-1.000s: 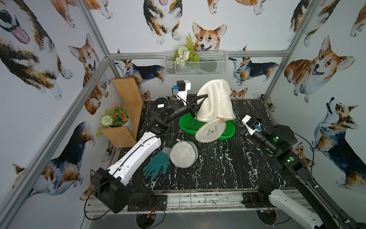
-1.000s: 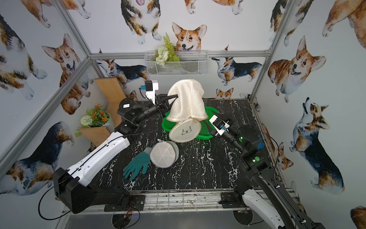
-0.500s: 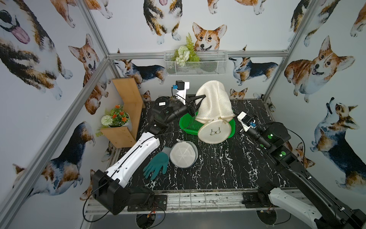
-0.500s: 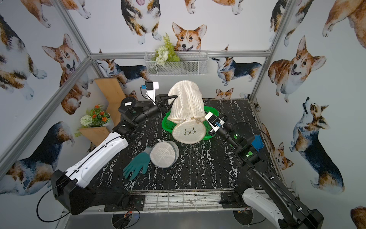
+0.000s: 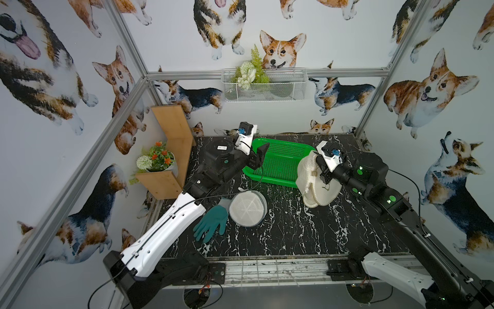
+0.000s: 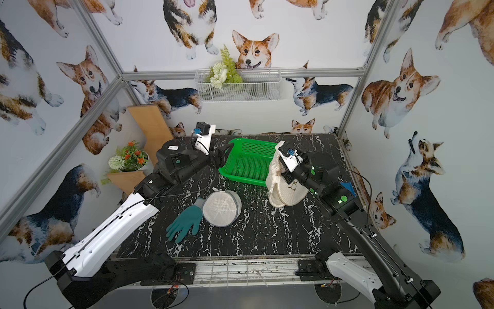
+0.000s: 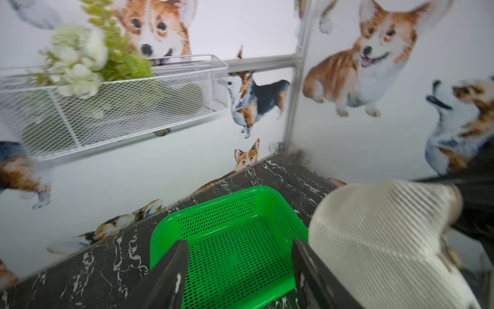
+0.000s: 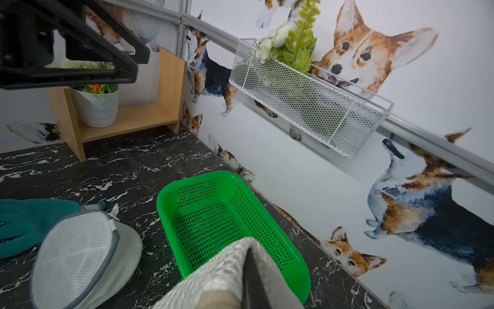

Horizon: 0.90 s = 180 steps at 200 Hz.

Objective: Turn the laundry bag inside out
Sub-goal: Turn over the laundry bag.

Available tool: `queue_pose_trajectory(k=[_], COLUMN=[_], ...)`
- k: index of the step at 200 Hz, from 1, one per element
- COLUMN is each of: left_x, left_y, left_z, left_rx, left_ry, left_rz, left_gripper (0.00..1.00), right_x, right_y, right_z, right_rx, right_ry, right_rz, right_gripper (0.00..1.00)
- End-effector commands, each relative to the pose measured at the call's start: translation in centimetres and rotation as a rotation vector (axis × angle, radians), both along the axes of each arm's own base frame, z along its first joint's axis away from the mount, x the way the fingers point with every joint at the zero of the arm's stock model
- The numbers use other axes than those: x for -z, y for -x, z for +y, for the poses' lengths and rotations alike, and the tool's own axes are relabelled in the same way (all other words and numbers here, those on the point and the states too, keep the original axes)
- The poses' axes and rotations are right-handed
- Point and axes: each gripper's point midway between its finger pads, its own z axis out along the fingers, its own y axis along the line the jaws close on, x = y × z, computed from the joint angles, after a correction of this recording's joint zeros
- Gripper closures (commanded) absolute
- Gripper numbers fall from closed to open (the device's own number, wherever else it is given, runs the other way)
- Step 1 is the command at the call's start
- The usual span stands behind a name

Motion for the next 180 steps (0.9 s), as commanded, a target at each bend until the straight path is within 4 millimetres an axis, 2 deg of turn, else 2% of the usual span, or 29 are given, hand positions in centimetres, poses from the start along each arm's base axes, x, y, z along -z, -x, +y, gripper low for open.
queue_pose_trajectory(k=[1, 31, 51, 115, 180], left_x=[-1.2, 0.0, 1.2, 5.7, 5.4], left_y=[3.8, 6.2, 6.6, 5.1, 6.8], left_z=[-3.9, -8.4, -10.1, -10.8, -12.3], left_rx=[0.266, 0.439, 0.466, 0.417, 0.528], left_ry=[-0.071, -0.040, -0.030, -0.160, -0.071], left_rz=[-0.188, -0.113, -0.059, 0.056, 0.105], left_gripper=[0.33, 0.31, 0.30, 0.28, 0.25], right_x=[1.1, 0.8, 0.2, -1.4, -1.6], right_y=[0.7, 0.4, 0.2, 0.2, -0.8], right_z=[0.4, 0.7, 0.8, 0.6, -0.7], right_rx=[-0.018, -0.007, 0.019, 0.081, 0.203], right_ry=[-0.014, -0.047, -0.110, -0.294, -0.391], right_rz=[0.093, 0.106, 0.116, 0.159, 0.203], right_gripper=[1.00, 1.00, 1.00, 1.00, 1.00])
